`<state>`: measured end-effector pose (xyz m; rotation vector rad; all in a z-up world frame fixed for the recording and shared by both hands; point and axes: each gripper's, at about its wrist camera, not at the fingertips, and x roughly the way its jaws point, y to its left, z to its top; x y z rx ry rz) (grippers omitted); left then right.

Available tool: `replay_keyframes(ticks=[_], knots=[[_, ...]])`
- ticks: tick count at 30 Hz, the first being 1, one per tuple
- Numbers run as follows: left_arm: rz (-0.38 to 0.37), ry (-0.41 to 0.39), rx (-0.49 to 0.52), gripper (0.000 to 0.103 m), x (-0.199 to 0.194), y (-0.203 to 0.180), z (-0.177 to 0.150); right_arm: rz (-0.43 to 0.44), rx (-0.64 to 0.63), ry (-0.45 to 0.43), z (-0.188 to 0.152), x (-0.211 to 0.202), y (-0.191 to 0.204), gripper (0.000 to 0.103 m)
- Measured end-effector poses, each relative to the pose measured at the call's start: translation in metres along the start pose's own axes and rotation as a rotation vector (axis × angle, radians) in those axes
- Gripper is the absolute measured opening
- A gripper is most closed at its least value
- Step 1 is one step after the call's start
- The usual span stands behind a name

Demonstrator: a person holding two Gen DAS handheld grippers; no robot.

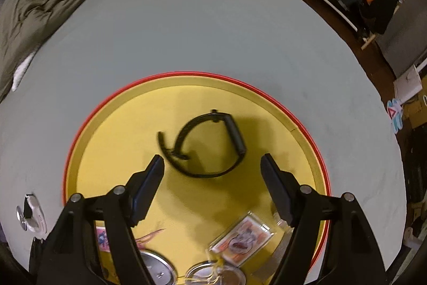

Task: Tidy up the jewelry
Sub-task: 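Move both open tools back over the tray toward the black watch band and pink card tag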

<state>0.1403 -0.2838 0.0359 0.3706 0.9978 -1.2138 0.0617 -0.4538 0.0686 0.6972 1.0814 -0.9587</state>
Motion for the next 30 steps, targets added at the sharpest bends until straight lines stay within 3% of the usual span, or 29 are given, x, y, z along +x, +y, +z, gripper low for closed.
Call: replay_keyframes(ticks=[9, 19, 23, 26, 30], knots=[[0.058, 0.046, -0.026, 0.097, 0.024, -0.008, 0.007, 0.023, 0.001, 0.023, 0.003, 0.011, -0.005, 0.071], [0.156, 0.072, -0.046, 0.097, 0.041, -0.015, 0.013, -0.035, -0.019, 0.046, 0.006, 0.029, -0.006, 0.071], [0.105, 0.12, -0.053, 0.097, 0.049, -0.027, 0.011, -0.036, -0.021, 0.056, 0.005, 0.034, -0.004, 0.071], [0.156, 0.107, -0.03, 0.097, 0.05, -0.032, 0.011, -0.034, -0.017, 0.063, 0.007, 0.038, -0.007, 0.071], [0.166, 0.112, -0.038, 0.097, 0.052, -0.027, 0.012, -0.019, 0.001, 0.075, 0.009, 0.044, -0.015, 0.071]])
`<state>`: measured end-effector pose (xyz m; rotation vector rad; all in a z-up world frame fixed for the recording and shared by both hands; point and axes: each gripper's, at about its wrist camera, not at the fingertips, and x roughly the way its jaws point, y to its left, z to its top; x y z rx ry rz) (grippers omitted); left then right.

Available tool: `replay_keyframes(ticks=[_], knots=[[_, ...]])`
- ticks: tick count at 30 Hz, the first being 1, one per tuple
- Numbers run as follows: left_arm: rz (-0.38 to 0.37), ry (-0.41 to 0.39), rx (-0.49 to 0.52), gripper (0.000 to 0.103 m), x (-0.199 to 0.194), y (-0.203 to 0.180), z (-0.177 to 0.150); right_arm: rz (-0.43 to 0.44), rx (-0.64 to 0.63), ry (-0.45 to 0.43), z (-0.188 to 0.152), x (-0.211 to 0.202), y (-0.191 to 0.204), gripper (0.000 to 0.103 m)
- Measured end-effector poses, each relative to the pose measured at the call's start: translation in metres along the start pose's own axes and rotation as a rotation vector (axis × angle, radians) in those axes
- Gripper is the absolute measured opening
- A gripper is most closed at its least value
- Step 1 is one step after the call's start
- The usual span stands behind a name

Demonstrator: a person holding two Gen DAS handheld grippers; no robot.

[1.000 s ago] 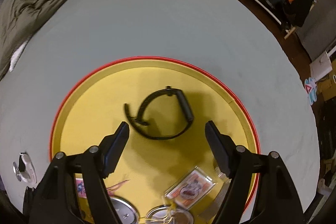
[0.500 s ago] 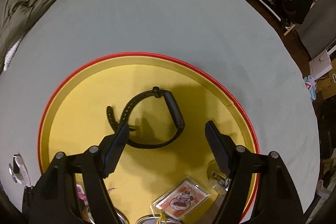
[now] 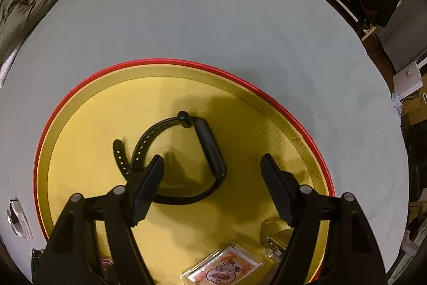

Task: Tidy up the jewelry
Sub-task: 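Move both open tools back over the tray toward the black watch band and pink card tag, then grasp the black watch band with the right tool while the left tool grasps the pink card tag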

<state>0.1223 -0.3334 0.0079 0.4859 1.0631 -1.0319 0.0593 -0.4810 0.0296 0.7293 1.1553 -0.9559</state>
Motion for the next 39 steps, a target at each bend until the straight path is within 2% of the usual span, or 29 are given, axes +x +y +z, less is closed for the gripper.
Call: replay_keyframes(ticks=[7, 10, 15, 18, 23, 25, 28, 30, 31, 32, 33, 35, 37, 38, 39], knots=[[0.041, -0.026, -0.028, 0.097, 0.001, 0.008, -0.002, -0.015, -0.016, -0.002, 0.004, 0.005, 0.001, 0.071], [0.031, -0.031, -0.053, 0.097, -0.003, 0.012, -0.001, -0.014, -0.015, -0.002, 0.004, 0.005, 0.0, 0.07], [0.05, -0.022, -0.023, 0.097, 0.002, 0.005, 0.0, -0.014, -0.014, 0.0, 0.003, 0.004, 0.001, 0.071], [0.038, -0.034, -0.056, 0.097, 0.0, 0.009, 0.001, -0.016, -0.015, 0.0, 0.004, 0.005, 0.001, 0.07], [0.102, -0.041, -0.009, 0.097, 0.004, 0.0, -0.004, -0.015, -0.01, 0.0, 0.004, 0.005, 0.001, 0.071], [0.102, -0.042, -0.004, 0.095, 0.003, 0.001, -0.004, -0.019, -0.008, -0.001, 0.004, 0.005, 0.0, 0.07], [0.116, -0.046, -0.006, 0.082, 0.001, 0.003, -0.005, -0.021, -0.007, -0.003, 0.002, 0.005, 0.0, 0.07], [0.141, -0.049, -0.002, 0.066, -0.002, 0.005, -0.006, -0.019, -0.01, -0.005, 0.001, 0.005, 0.001, 0.065], [0.146, -0.05, 0.001, 0.064, -0.003, 0.005, -0.006, -0.018, -0.015, -0.009, 0.0, 0.004, 0.002, 0.061], [0.149, -0.051, 0.006, 0.06, -0.004, 0.005, -0.006, -0.015, -0.023, -0.013, -0.001, 0.003, 0.004, 0.054], [0.152, -0.05, 0.011, 0.059, -0.005, 0.006, -0.008, -0.013, -0.03, -0.015, -0.002, 0.002, 0.006, 0.047], [0.162, -0.054, 0.025, 0.059, -0.006, 0.004, -0.009, -0.01, -0.048, -0.02, -0.005, 0.0, 0.01, 0.04], [0.158, -0.057, 0.027, 0.058, -0.007, 0.003, -0.009, -0.011, -0.054, -0.022, -0.005, 0.0, 0.011, 0.037], [0.155, -0.058, 0.027, 0.057, -0.008, 0.003, -0.01, -0.007, -0.054, -0.022, -0.005, -0.001, 0.011, 0.035], [0.147, -0.062, 0.023, 0.051, -0.01, 0.004, -0.009, -0.006, -0.05, -0.021, -0.005, -0.001, 0.009, 0.029]])
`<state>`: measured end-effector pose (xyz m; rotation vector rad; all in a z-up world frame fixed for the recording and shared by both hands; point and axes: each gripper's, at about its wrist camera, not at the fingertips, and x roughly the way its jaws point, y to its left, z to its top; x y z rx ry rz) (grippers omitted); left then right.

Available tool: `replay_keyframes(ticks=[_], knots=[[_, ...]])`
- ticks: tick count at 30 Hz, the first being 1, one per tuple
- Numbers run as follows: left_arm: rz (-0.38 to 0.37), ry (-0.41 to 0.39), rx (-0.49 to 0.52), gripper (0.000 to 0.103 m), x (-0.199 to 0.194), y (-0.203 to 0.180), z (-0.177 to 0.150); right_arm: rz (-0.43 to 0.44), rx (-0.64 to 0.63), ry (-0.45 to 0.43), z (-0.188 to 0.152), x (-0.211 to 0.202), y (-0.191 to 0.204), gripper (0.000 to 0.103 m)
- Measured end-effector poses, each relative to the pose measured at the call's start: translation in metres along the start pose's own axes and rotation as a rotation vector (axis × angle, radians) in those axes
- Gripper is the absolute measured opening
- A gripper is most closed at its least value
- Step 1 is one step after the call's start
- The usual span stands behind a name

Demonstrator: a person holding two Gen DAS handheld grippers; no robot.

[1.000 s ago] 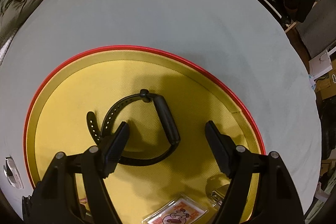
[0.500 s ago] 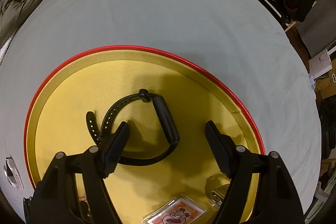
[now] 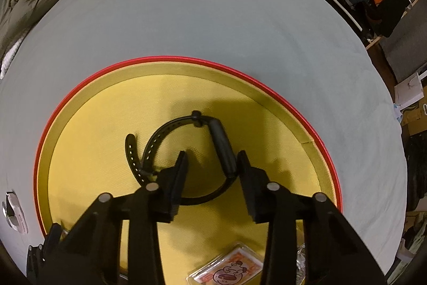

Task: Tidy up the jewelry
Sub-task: 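Grasp the black watch band with the right tool while the left tool grasps the pink card tag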

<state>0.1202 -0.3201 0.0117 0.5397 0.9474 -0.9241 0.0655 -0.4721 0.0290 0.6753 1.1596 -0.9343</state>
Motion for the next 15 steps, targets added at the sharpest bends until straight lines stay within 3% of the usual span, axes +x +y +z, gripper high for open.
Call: replay_keyframes(ticks=[2, 3, 8, 11, 15], knots=[[-0.006, -0.006, -0.012, 0.029, -0.002, 0.003, 0.001, -0.004, 0.015, 0.001, 0.0, -0.002, -0.005, 0.016], [-0.028, -0.002, -0.025, 0.026, -0.003, 0.004, 0.001, 0.002, 0.022, 0.003, 0.0, -0.002, -0.007, 0.015], [-0.053, 0.004, -0.041, 0.02, -0.003, 0.011, 0.0, 0.01, 0.042, 0.004, 0.002, -0.002, -0.011, 0.013], [-0.073, 0.007, -0.05, 0.01, -0.003, 0.014, 0.001, 0.004, 0.049, 0.002, 0.004, -0.003, -0.012, 0.013], [-0.088, 0.018, -0.039, 0.009, -0.004, 0.013, 0.001, 0.007, 0.058, -0.004, 0.005, -0.006, -0.012, 0.013]])
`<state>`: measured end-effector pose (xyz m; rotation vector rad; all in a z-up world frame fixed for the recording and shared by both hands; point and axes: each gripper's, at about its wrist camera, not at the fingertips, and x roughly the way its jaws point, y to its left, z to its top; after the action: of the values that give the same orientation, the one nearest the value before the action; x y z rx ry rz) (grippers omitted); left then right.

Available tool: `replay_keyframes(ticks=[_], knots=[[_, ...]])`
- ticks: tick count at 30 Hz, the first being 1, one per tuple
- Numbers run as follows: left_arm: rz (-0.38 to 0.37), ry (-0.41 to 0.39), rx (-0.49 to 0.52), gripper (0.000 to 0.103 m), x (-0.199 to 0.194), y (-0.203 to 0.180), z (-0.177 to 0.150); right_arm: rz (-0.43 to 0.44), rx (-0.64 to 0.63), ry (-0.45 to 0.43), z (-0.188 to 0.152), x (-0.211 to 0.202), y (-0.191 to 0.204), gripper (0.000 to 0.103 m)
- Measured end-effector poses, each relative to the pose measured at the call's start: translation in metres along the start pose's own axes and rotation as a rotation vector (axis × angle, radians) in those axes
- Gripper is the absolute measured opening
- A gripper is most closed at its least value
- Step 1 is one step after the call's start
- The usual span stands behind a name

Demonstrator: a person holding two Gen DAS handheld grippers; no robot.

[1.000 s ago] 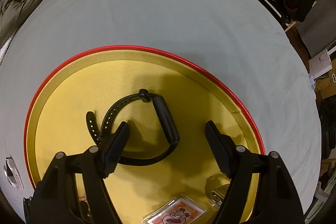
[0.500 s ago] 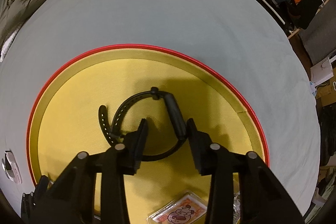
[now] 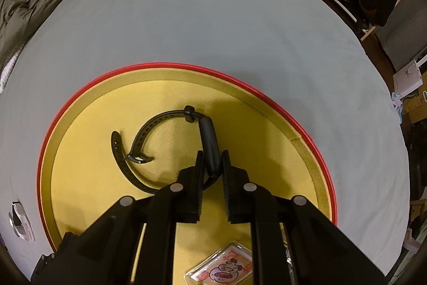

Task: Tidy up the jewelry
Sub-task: 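Grasp the black watch band with the right tool while the left tool grasps the pink card tag, then carry the black watch band and pink card tag out of the tray over the bedspread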

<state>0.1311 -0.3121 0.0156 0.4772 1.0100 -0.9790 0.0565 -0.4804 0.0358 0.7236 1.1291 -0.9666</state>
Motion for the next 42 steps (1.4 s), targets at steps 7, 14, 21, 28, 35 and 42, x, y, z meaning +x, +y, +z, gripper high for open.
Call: replay_keyframes(ticks=[7, 14, 21, 28, 35, 42], knots=[[0.041, -0.022, 0.076, 0.066, -0.02, -0.013, -0.006, 0.0, 0.001, -0.003, -0.001, -0.001, 0.003, 0.013], [-0.047, 0.061, 0.108, 0.046, -0.021, -0.021, -0.014, -0.003, -0.001, -0.005, 0.003, -0.001, -0.002, 0.013], [-0.1, 0.114, 0.088, 0.021, -0.019, -0.015, -0.022, -0.005, 0.008, -0.004, 0.003, -0.002, -0.003, 0.013], [-0.111, 0.128, 0.092, 0.016, -0.026, -0.009, -0.03, -0.005, 0.009, -0.011, 0.001, -0.004, -0.001, 0.013], [-0.137, 0.094, 0.082, 0.001, -0.028, -0.006, -0.031, -0.008, 0.013, -0.016, 0.002, -0.004, 0.0, 0.013], [-0.128, 0.017, 0.066, 0.001, -0.049, 0.001, -0.028, -0.007, 0.003, -0.037, 0.0, -0.014, 0.005, 0.013]])
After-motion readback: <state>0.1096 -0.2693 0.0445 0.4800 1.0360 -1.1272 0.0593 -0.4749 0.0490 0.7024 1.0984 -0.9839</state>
